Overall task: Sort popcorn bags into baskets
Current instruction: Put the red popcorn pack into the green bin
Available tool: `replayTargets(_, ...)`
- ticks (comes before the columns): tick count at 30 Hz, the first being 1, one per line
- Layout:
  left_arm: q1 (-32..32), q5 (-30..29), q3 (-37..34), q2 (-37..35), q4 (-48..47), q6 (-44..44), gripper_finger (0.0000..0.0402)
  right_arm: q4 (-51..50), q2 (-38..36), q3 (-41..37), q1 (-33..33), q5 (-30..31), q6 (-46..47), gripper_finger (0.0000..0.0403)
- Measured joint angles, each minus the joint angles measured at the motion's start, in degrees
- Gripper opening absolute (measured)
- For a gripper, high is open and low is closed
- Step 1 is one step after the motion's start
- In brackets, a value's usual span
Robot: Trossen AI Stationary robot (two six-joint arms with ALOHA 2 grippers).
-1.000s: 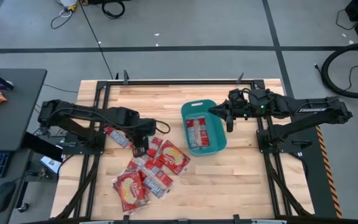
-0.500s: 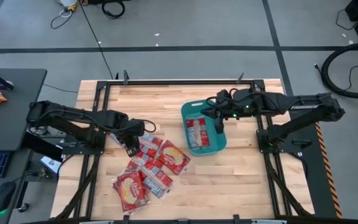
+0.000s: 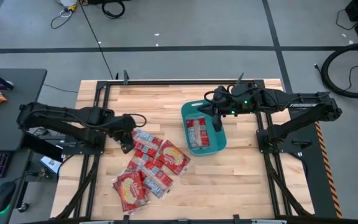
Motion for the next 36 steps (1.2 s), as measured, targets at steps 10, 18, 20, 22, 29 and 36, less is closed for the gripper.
replayTargets(10,-2.14,-8.29,-0.04,8.61,-4.76,-7.97,0.0185,0.43,0.07,-0.02,-0.28,1.15,-1.27,0.0018)
replayTargets(18,-1.86,-8.34,-0.04,19.98,-4.8,-11.57,0.0243,0.94,0.07,-0.04,-0.41,1.16,-1.66,0.0018)
replayTargets(20,-1.65,-7.13,0.0,22.59,-4.71,-8.59,0.0243,1.03,0.07,-0.04,-0.41,1.14,-1.68,0.0018)
replayTargets(22,-1.59,-6.96,0.0,25.02,-4.81,-4.07,0.0241,1.42,0.07,-0.04,-0.41,1.13,-1.7,0.0018)
replayTargets(29,-1.13,-6.63,0.0,28.19,-5.25,3.73,0.0222,1.73,0.06,-0.04,-0.39,-0.45,-1.35,0.0018)
replayTargets(36,-1.16,-12.01,0.02,28.17,-7.82,18.95,0.0198,2.13,0.06,-0.07,-0.32,-0.48,-0.7,0.0018)
